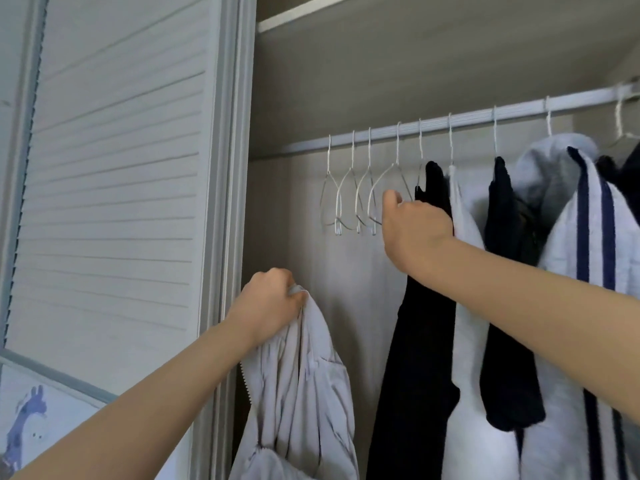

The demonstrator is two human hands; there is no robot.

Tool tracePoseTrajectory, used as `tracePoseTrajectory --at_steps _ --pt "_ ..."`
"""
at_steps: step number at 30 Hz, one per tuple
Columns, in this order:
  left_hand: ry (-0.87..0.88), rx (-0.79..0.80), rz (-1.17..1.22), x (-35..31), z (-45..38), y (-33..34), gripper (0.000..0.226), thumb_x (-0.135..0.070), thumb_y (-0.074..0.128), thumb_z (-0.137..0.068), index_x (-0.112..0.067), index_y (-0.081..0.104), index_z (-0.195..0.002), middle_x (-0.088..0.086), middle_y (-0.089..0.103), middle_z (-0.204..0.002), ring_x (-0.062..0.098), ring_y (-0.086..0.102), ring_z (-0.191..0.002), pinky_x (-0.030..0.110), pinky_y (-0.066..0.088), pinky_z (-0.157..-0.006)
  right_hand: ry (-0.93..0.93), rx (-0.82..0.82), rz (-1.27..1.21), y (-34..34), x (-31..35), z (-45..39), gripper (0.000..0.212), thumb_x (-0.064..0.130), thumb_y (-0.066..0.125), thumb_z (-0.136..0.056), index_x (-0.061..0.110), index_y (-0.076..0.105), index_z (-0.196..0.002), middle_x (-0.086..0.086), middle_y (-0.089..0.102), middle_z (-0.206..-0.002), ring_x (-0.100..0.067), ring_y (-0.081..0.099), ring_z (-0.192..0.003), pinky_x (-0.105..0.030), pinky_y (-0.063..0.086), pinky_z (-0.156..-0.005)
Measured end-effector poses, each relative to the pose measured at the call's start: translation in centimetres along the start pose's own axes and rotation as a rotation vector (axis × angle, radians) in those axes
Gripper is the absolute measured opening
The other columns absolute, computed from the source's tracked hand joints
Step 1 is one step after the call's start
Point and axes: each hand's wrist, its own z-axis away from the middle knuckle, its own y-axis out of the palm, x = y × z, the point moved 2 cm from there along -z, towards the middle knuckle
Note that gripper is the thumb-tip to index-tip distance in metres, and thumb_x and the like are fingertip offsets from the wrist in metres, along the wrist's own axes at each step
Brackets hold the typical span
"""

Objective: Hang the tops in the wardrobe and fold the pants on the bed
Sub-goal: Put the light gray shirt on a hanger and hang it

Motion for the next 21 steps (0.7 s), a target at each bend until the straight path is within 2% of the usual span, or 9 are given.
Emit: tracePoseTrajectory --at_steps 3,5,6,8,10,11,14,17,21 --pt "-0.018 0.04 0.07 0.5 -1.0 0.7 0.026 -0.034 0.059 -0.092 -0.02 0.053 -0.071 -0.003 0.057 -0.071 0.011 0.053 -0.064 0.024 0.032 -0.051 0.017 -0.062 -0.091 -1.4 0.8 -2.1 0.045 -0.002 0.058 -0.081 -0.007 0.042 -0.122 -0.019 0.059 -0.114 -0.033 0.061 -0.103 -0.031 0.042 -0.064" --pt "-0.017 0.057 0.077 0.7 -1.4 1.2 0.026 -0.035 0.06 -0.091 -0.019 0.054 -0.071 -0.002 0.057 -0.071 0.013 0.054 -0.064 0.025 0.033 -0.051 0.055 -0.114 -0.13 -2.1 1.2 -4.4 0.051 0.0 0.058 -0.083 -0.012 0.039 -0.128 -0.023 0.057 -0.119 -0.033 0.061 -0.106 -0.032 0.044 -0.068" --pt "-0.021 0.063 0.085 0.9 -1.4 1.4 0.027 -0.035 0.06 -0.091 -0.018 0.054 -0.071 -0.001 0.057 -0.071 0.014 0.054 -0.064 0.026 0.034 -0.052 0.079 -0.078 -0.153 -2.2 1.2 -5.5 0.048 0.0 0.056 -0.083 -0.012 0.041 -0.127 -0.024 0.055 -0.122 -0.034 0.059 -0.108 -0.032 0.047 -0.072" --pt "-0.014 0.061 0.1 1.2 -1.5 1.9 0.028 -0.034 0.061 -0.091 -0.017 0.054 -0.07 -0.001 0.056 -0.071 0.014 0.054 -0.065 0.026 0.034 -0.053 0.098 0.054 -0.204 -2.2 0.9 -7.3 0.026 -0.001 0.05 -0.085 -0.001 0.056 -0.11 -0.018 0.054 -0.123 -0.032 0.057 -0.102 -0.031 0.047 -0.072" --pt "0.02 0.038 0.072 1.4 -1.5 2.1 0.03 -0.035 0.058 -0.093 -0.022 0.049 -0.068 -0.002 0.054 -0.069 0.013 0.053 -0.065 0.026 0.035 -0.054 0.101 0.169 -0.239 -1.8 0.7 -8.5 0.017 0.003 0.044 -0.087 0.004 0.056 -0.098 -0.014 0.057 -0.121 -0.029 0.055 -0.094 -0.028 0.045 -0.065" --pt "0.044 0.022 0.055 1.4 -1.5 2.2 0.03 -0.036 0.057 -0.094 -0.024 0.048 -0.068 -0.003 0.054 -0.068 0.014 0.053 -0.065 0.027 0.038 -0.055 0.114 0.191 -0.249 -1.2 0.5 -9.0 0.018 0.005 0.043 -0.089 0.003 0.057 -0.1 -0.014 0.056 -0.121 -0.028 0.056 -0.094 -0.028 0.044 -0.065" --pt "0.09 -0.017 0.065 1.4 -1.3 1.8 0.028 -0.038 0.055 -0.095 -0.026 0.048 -0.07 -0.003 0.056 -0.067 0.013 0.055 -0.065 0.031 0.043 -0.059 0.205 0.198 -0.349 0.5 -0.3 -9.6 0.008 0.004 0.044 -0.087 0.002 0.052 -0.085 -0.013 0.057 -0.117 -0.025 0.055 -0.078 -0.027 0.042 -0.062" --pt "0.11 -0.061 0.063 1.6 -1.4 1.4 0.028 -0.038 0.054 -0.095 -0.027 0.047 -0.07 -0.003 0.054 -0.064 0.012 0.054 -0.064 0.031 0.041 -0.058 0.31 0.142 -0.392 1.9 -1.0 -9.8 0.024 0.0 0.046 -0.085 0.005 0.058 -0.105 -0.013 0.059 -0.116 -0.029 0.059 -0.097 -0.03 0.04 -0.07" --pt "0.105 -0.076 0.07 2.0 -1.5 1.3 0.03 -0.037 0.054 -0.096 -0.028 0.044 -0.068 -0.005 0.052 -0.062 0.011 0.053 -0.063 0.029 0.037 -0.054 0.379 0.104 -0.443 3.4 -1.3 -10.1 0.03 -0.005 0.047 -0.084 0.002 0.058 -0.111 -0.015 0.058 -0.116 -0.03 0.059 -0.101 -0.032 0.039 -0.067"
